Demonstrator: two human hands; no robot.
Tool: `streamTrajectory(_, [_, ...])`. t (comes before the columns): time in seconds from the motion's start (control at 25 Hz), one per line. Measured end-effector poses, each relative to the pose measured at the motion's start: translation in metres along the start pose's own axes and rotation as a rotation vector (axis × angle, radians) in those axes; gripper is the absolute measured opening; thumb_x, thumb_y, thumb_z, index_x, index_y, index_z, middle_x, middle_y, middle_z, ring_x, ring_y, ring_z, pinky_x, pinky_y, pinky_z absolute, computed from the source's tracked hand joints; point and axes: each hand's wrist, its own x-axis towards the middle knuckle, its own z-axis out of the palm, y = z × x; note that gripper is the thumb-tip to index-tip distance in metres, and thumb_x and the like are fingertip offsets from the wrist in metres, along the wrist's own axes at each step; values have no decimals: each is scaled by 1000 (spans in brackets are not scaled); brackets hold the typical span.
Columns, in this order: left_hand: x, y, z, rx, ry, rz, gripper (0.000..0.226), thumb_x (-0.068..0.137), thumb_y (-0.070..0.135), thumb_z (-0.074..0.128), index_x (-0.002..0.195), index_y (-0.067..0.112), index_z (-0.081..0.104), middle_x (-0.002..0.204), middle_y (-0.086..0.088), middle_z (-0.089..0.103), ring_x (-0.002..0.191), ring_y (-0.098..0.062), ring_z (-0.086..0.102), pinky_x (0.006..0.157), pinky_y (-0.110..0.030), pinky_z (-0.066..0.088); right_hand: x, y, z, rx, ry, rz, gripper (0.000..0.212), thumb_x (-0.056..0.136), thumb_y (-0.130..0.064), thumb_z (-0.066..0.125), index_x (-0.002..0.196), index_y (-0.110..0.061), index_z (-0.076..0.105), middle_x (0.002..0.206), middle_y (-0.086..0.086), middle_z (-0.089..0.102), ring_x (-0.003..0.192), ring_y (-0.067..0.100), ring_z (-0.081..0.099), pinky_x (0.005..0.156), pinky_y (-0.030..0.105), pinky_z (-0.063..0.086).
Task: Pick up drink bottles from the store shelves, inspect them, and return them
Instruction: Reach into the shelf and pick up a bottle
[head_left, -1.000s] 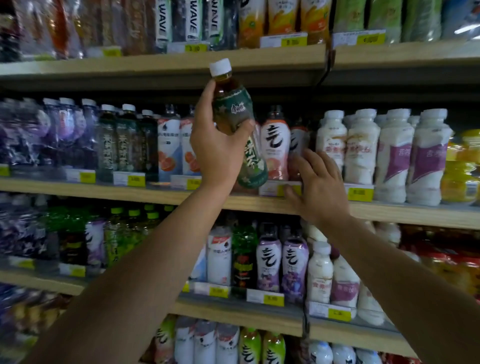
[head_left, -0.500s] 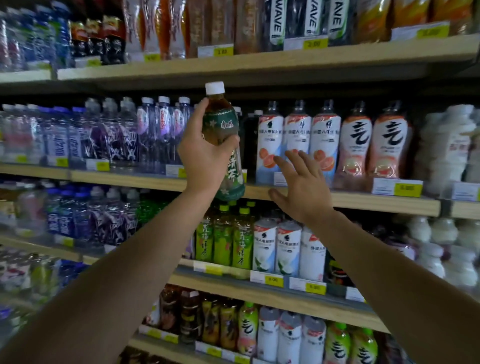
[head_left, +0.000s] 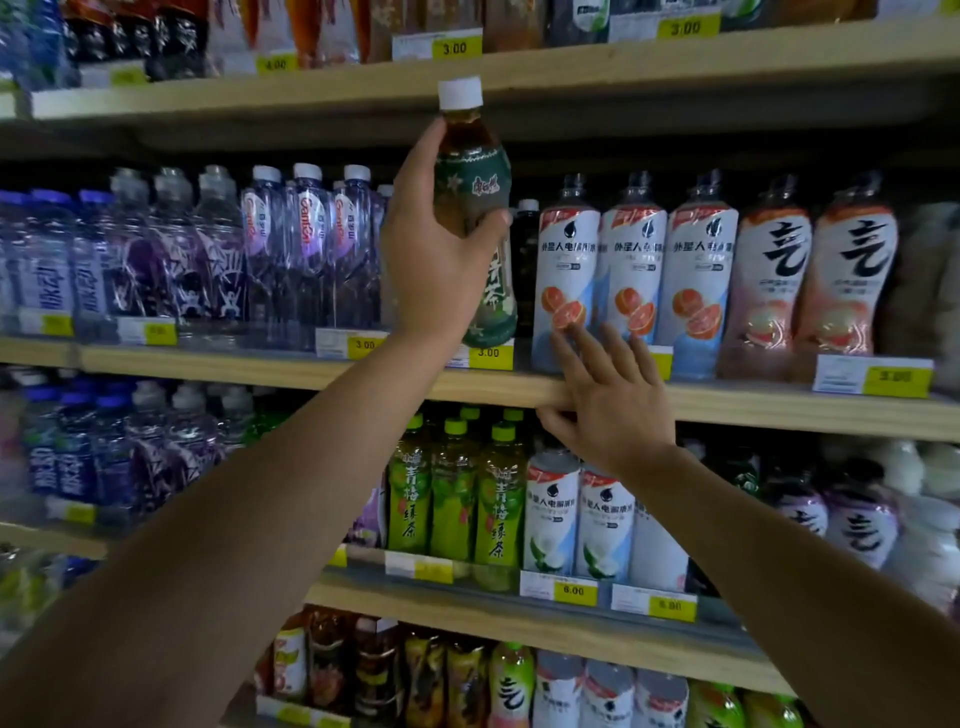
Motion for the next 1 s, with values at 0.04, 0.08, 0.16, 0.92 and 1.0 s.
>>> streamTrajectory(0.04, [3,-4,9,5,-13,23,73,82,19,78,146,8,45,144,-6,53,133,-16,49,111,-25,42,0,1,2,-12,19,-1,82,84,-63,39,153,-19,36,155,8,40,146,36,30,120,50,15])
streamTrajectory(0.08, [5,-10,17,20,-25,44,73,82,19,78,146,7,44,145,-8,52,136,-18,47,112,-25,40,0,1,3,-17,40,-1,81,84,-63,40,152,-19,37,154,9,42,145,36,32,120,51,17])
streamTrajectory(0.16, [6,-24,33,38,-40,66,73,82,18,78,146,7,45,147,-10,50,139,-21,44,114,-32,39,1,2,5,-24,70,-1,81,83,-62,42,151,-19,39,153,8,44,144,36,33,119,52,20])
streamTrajectory(0.92, [35,-72,52,539,-582,-64,75,91,51,63,154,28,29,156,-6,40,153,-24,8,119,-58,8,1,4,6,-70,104,0,81,83,-63,46,151,-20,39,151,5,46,142,34,36,119,50,21])
streamTrajectory(1.0, [34,-79,51,605,-600,-18,74,95,54,55,156,29,24,155,-2,44,154,-24,4,119,-62,6,0,1,5,-68,82,4,81,83,-63,45,152,-20,38,151,5,45,143,34,35,119,50,20])
